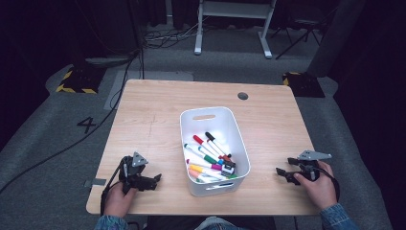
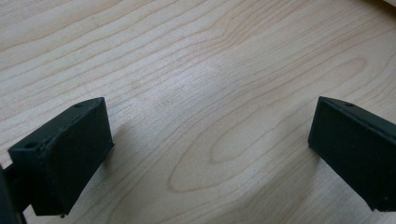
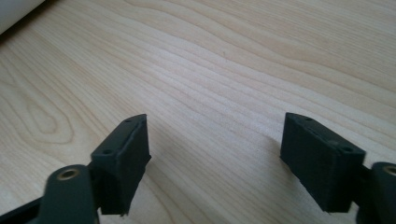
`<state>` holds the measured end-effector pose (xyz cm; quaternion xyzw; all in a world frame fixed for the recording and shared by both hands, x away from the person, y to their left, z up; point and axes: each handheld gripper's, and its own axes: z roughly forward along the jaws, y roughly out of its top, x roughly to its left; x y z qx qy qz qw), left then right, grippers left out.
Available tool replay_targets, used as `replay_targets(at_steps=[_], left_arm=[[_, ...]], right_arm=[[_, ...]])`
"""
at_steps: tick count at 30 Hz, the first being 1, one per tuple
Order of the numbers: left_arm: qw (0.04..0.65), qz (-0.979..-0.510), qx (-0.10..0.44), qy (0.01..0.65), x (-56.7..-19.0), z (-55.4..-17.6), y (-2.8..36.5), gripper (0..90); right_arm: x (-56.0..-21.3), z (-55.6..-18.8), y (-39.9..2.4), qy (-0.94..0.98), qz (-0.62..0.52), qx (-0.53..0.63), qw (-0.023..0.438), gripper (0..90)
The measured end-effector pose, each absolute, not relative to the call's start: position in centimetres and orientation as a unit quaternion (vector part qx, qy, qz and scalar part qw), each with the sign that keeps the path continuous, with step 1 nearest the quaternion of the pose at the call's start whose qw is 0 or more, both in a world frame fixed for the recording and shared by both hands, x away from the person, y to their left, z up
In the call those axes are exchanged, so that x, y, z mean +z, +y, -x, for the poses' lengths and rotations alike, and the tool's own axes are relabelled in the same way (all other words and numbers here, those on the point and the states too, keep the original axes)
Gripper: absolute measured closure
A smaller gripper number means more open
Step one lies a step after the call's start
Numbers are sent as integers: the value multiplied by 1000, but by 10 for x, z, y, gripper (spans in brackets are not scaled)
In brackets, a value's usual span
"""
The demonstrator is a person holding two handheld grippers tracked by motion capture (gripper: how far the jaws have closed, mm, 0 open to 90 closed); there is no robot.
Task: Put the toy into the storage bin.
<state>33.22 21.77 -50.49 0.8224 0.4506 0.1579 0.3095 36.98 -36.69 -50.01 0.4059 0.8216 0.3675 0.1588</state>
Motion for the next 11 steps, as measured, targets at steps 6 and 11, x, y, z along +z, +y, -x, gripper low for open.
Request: replay_targets(at_steps=[6,11], left_arm=[[311,-822,157,450,-505,-332,218,0],[309,-822,158,451,-505,-332,218,0]], right_arm=[[-505,-371,-366,829,-387,362,177,121],[-505,-371,-366,829,-387,363,178,113]])
